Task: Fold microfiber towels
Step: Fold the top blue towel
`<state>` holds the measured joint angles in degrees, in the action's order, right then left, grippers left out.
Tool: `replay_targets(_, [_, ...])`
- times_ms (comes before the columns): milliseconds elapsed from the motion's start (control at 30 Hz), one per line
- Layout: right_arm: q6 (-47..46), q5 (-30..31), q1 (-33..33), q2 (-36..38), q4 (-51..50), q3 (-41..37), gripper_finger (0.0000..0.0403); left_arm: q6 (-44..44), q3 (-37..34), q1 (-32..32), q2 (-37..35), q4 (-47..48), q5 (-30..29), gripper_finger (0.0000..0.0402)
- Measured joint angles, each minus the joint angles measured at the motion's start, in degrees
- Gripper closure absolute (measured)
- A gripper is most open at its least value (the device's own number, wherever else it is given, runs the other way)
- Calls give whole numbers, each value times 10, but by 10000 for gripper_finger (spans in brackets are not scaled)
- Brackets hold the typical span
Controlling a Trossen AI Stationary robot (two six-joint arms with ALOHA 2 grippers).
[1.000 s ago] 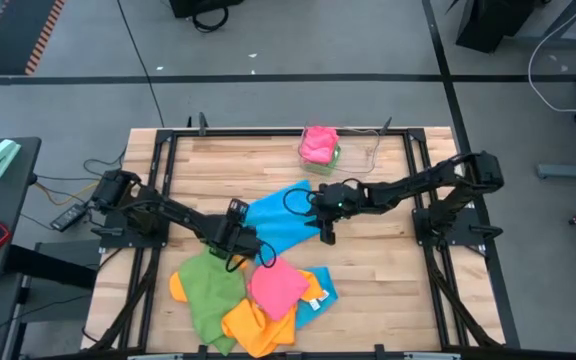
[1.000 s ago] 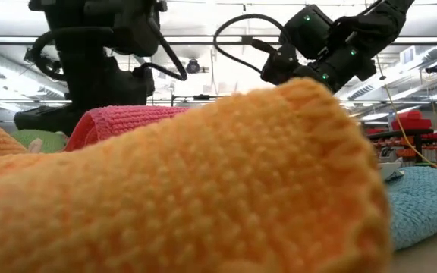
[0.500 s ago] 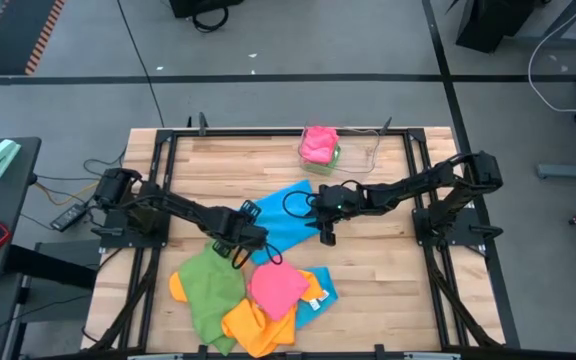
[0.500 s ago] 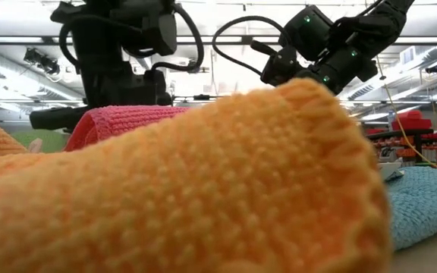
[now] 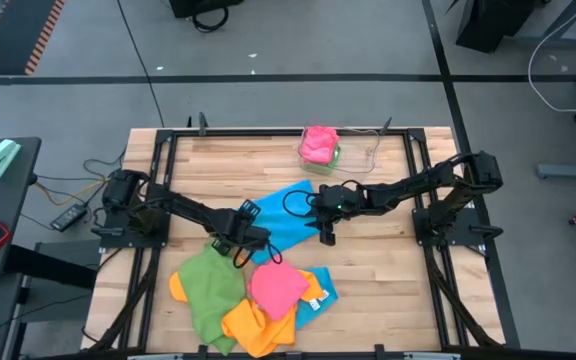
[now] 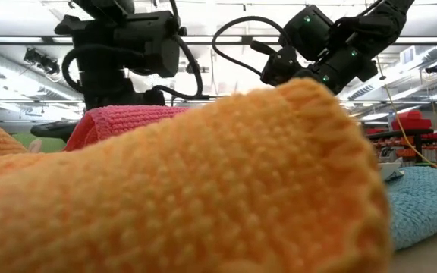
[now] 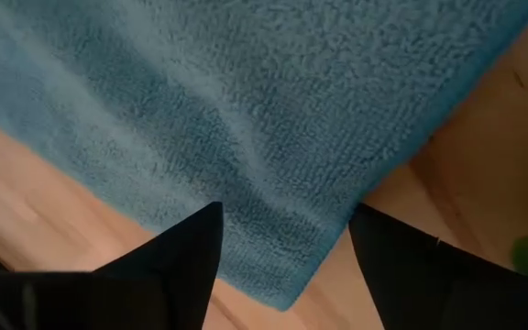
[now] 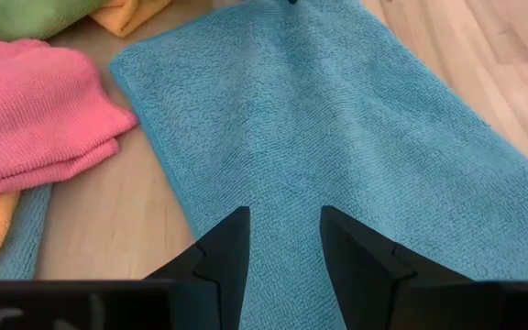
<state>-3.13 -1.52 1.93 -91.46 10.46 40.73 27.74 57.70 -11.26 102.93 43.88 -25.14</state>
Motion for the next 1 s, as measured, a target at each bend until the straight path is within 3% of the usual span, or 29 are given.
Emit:
replay_targets(267, [-5, -1, -6, 0, 0, 0, 258, 4, 3, -2, 36, 2, -12, 224])
replay_targets(467, [-12, 2, -30, 0, 23, 0, 258, -29, 8, -8, 35, 5, -7, 333])
replay_targets(567, [-37, 40, -56, 0, 53, 0, 258, -44, 20, -2, 33, 14, -2, 387])
replay_targets(667, [-52, 104, -95, 1, 67, 0, 258, -46, 35, 8, 32, 6, 5, 389])
replay_targets(800, [-79, 181, -148, 1, 75, 0, 258, -46, 63, 29, 20, 22, 66, 394])
replay_targets(1000, [-136, 236, -201, -17, 83, 1, 258, -43, 117, 47, 17, 79, 116, 395])
